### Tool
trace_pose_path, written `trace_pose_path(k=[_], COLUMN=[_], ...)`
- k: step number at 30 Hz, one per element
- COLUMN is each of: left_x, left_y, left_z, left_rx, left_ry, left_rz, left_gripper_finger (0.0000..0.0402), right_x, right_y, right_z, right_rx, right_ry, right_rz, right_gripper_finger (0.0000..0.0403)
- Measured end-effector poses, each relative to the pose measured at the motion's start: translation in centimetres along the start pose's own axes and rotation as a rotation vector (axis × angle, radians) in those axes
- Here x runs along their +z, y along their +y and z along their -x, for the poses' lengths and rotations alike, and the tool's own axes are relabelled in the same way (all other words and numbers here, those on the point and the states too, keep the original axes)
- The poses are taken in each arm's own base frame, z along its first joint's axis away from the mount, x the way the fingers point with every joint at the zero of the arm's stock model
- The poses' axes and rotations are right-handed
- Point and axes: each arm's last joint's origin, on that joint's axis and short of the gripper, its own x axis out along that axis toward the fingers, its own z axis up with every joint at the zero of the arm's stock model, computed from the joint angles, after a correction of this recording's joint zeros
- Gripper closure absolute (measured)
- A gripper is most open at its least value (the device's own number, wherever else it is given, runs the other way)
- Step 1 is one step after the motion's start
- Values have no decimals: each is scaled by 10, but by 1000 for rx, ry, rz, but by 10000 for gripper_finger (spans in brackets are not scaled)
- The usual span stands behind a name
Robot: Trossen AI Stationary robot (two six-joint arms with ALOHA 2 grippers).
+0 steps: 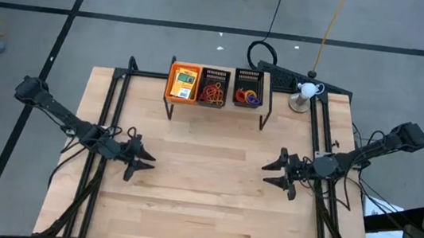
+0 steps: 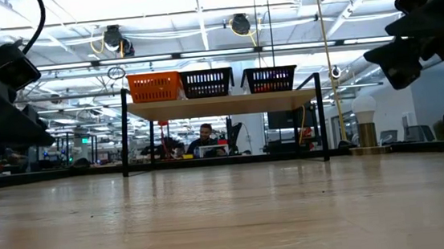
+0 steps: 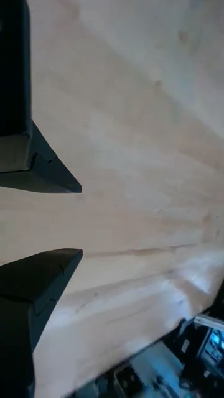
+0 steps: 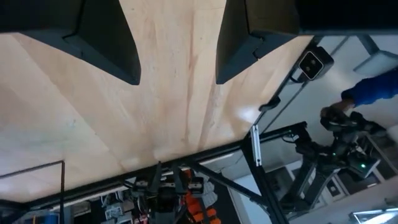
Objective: Pick & Place Office Desk Supplies
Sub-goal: Return to Home Position
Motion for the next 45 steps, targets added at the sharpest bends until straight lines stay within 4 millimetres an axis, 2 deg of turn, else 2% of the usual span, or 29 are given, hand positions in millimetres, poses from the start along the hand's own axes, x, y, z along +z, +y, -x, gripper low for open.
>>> trace_pose_path(k=[2, 6, 10, 16, 25, 34, 45], left_x=[-1, -2, 2, 8, 20, 23, 25], left_y=[-1, -4, -4, -6, -9, -10, -11], left_z=[0, 0, 3, 9, 23, 32, 39], left_rx=[-37, -121, -127, -165, -227, -326, -397], left_ry=[24, 58, 13, -65, -234, -291, -352], left_rz=[-1, -113, -131, -144, -255, -347, -449], left_gripper_finger=[250, 249, 249, 249, 250, 249, 249], right_x=[1, 3, 8, 10, 11, 14, 12], right_y=[0, 1, 2, 4, 0, -1, -2], right_z=[0, 1, 4, 14, 30, 43, 42], right_rx=[2, 7, 27, 158, 161, 208, 197], right_ry=[-9, -30, -67, -50, -53, -114, -93], right_rz=[24, 89, 95, 106, 77, 110, 121], right_gripper_finger=[204, 204, 204, 204, 204, 204, 204])
